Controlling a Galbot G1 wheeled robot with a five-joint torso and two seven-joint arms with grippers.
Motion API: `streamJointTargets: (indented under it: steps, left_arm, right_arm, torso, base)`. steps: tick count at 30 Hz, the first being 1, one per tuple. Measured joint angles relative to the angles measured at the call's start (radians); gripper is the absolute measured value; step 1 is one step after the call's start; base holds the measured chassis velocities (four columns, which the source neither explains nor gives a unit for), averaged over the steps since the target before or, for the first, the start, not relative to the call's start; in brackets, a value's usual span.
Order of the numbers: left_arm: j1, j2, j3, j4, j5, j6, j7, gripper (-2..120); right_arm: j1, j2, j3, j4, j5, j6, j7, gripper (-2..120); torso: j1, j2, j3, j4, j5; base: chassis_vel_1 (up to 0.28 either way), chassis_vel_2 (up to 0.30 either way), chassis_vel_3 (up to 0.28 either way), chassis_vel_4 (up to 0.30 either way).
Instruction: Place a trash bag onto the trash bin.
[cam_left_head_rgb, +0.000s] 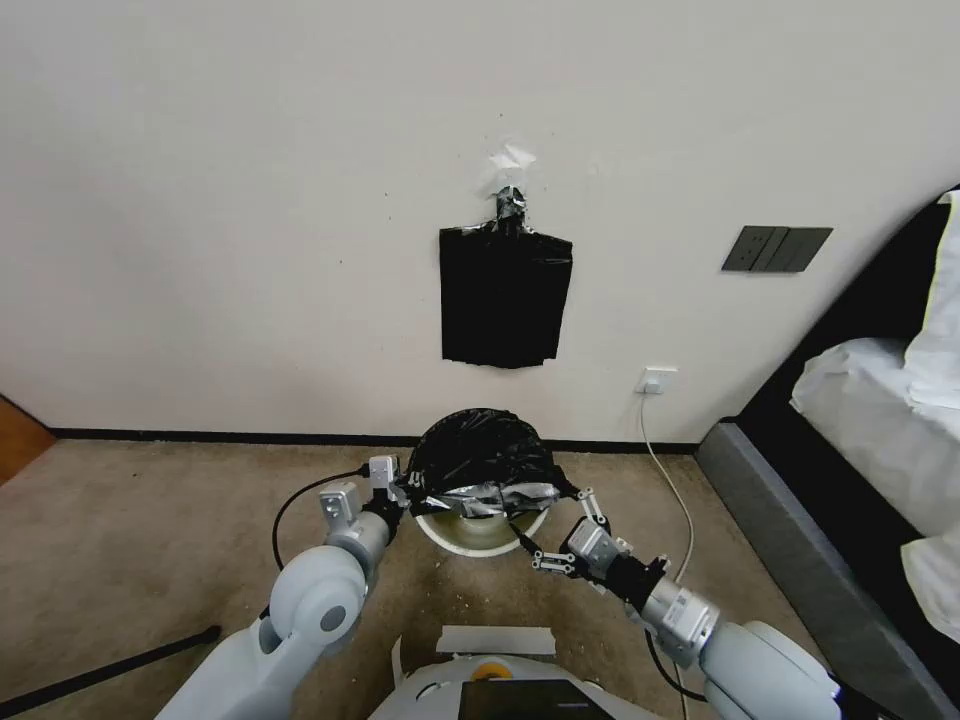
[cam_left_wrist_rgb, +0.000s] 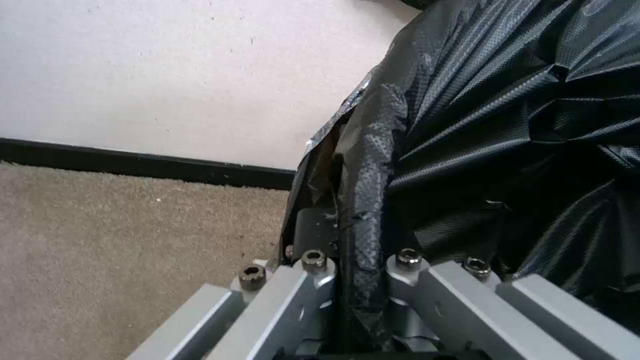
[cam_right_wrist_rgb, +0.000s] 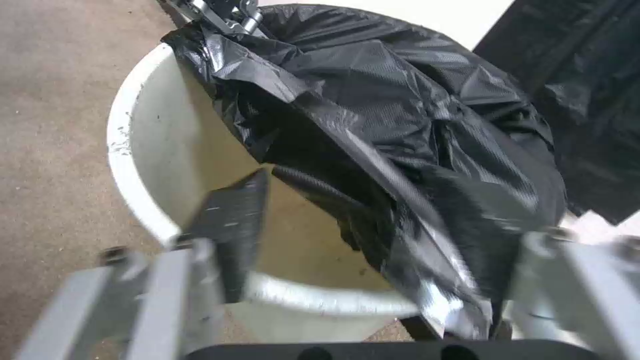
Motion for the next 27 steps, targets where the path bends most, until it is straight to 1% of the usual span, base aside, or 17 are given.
streamJointTargets:
  steps: [1, 3, 5, 7, 9, 10, 13, 14, 15, 18, 20, 21, 22, 23, 25, 26, 27]
  left_arm:
    - [0.003, -0.001, 0.001, -0.001, 0.0, 0.001, 0.0, 1]
    - [0.004, -0.002, 0.002, -0.002, 0.001, 0.002, -0.001, 1]
    - [0.009, -0.002, 0.003, -0.005, 0.001, 0.004, -0.001, 1]
    - [0.011, -0.002, 0.003, -0.007, 0.001, 0.004, -0.001, 1]
    - [0.015, -0.003, 0.003, -0.008, 0.003, 0.006, -0.001, 1]
    - [0.015, -0.003, 0.003, -0.008, 0.003, 0.006, -0.001, 1]
    - [0.019, -0.007, 0.004, -0.01, 0.006, 0.006, -0.001, 1]
    - [0.019, -0.007, 0.004, -0.01, 0.006, 0.006, -0.001, 1]
    - [0.02, -0.009, 0.005, -0.011, 0.006, 0.007, -0.002, 1]
    - [0.02, -0.009, 0.005, -0.012, 0.006, 0.008, -0.005, 1]
    - [0.012, -0.015, 0.002, -0.019, -0.027, 0.019, -0.045, 1]
    - [0.012, -0.015, 0.002, -0.019, -0.027, 0.019, -0.045, 1]
    - [0.008, -0.019, -0.001, -0.02, -0.05, 0.021, -0.065, 1]
    - [-0.001, -0.026, -0.009, -0.022, -0.102, 0.023, -0.099, 1]
    - [-0.006, -0.035, -0.019, -0.024, -0.147, 0.023, -0.121, 1]
    - [-0.006, -0.035, -0.019, -0.024, -0.147, 0.023, -0.121, 1]
    - [-0.007, -0.041, -0.025, -0.03, -0.183, 0.023, -0.139, 1]
  right_arm:
    - [0.011, -0.002, -0.012, -0.007, -0.008, 0.003, 0.008, 50]
    - [0.019, -0.004, -0.027, -0.013, -0.016, 0.008, 0.016, 47]
    - [0.035, -0.005, -0.047, -0.019, -0.026, 0.011, 0.029, 36]
    - [0.041, -0.006, -0.053, -0.019, -0.026, 0.011, 0.033, 32]
    - [0.052, -0.009, -0.059, -0.019, -0.026, 0.012, 0.038, 22]
    - [0.052, -0.009, -0.059, -0.019, -0.026, 0.012, 0.038, 22]
    - [0.055, -0.017, -0.066, -0.018, -0.026, 0.014, 0.038, 6]
    - [0.055, -0.017, -0.066, -0.018, -0.026, 0.014, 0.038, 6]
    - [0.053, -0.019, -0.071, -0.019, -0.029, 0.022, 0.038, 0]
    - [0.052, -0.021, -0.077, -0.022, -0.03, 0.041, 0.043, 0]
    - [0.047, -0.024, -0.081, -0.027, -0.027, 0.09, 0.047, 0]
    - [0.047, -0.024, -0.081, -0.027, -0.027, 0.09, 0.047, 0]
    - [0.041, -0.026, -0.081, -0.027, -0.024, 0.111, 0.043, 0]
    - [0.03, -0.029, -0.081, -0.027, -0.018, 0.15, 0.025, 0]
    - [0.021, -0.035, -0.081, -0.028, -0.015, 0.197, -0.013, 0]
    - [0.021, -0.035, -0.081, -0.028, -0.015, 0.197, -0.013, 0]
    - [0.016, -0.041, -0.081, -0.033, -0.013, 0.226, -0.049, 0]
  torso:
    - [0.0, 0.0, 0.0, 0.0, 0.0]
    - [0.0, 0.0, 0.0, 0.0, 0.0001]
    - [0.0, 0.0, 0.0, 0.0, 0.0001]
    - [0.0, 0.0, 0.0, 0.0, 0.0001]
    - [0.0, 0.0, 0.0, 0.0, 0.0001]
    - [0.0, 0.0, 0.0, 0.0, 0.0001]
    - [0.0, 0.0, 0.0, 0.0, 0.0]
    - [0.0, 0.0, 0.0, 0.0, 0.0]
    - [0.0, 0.0, 0.0, 0.0, 0.0]
    - [0.0, 0.0, 0.0, 0.0, 0.0]
    - [0.0, 0.0, 0.0, 0.0001, 0.0001]
    - [0.0, 0.0, 0.0, 0.0001, 0.0001]
    - [0.0, 0.0, 0.0, 0.0001, 0.0]
    - [0.0, 0.0, 0.0, -0.0002, 0.0002]
    - [0.0, 0.0, 0.0, -0.0002, -0.0001]
    - [0.0, 0.0, 0.0, -0.0002, -0.0001]
    - [0.0, 0.0, 0.0, -0.0001, 0.0]
  base:
    - [0.0, 0.0, 0.0, 0.0]
    - [0.0, 0.0, 0.0, 0.0]
    - [0.0, 0.0, 0.0, 0.0]
    - [0.0, 0.0, 0.0, 0.0]
    - [0.0, 0.0, 0.0, 0.0]
    - [0.0, 0.0, 0.0, 0.0]
    - [0.0, 0.0, 0.0, 0.0]
    - [0.0, 0.0, 0.0, 0.0]
    - [0.0, 0.0, 0.0, 0.0]
    - [0.0, 0.0, 0.0, 0.0]
    - [0.0, 0.0, 0.0, 0.0]
    - [0.0, 0.0, 0.0, 0.0]
    - [0.0, 0.0, 0.0, 0.0]
    - [0.0, 0.0, 0.0, 0.0]
    - [0.0, 0.0, 0.0, 0.0]
    - [0.0, 0.0, 0.0, 0.0]
    - [0.0, 0.0, 0.0, 0.0]
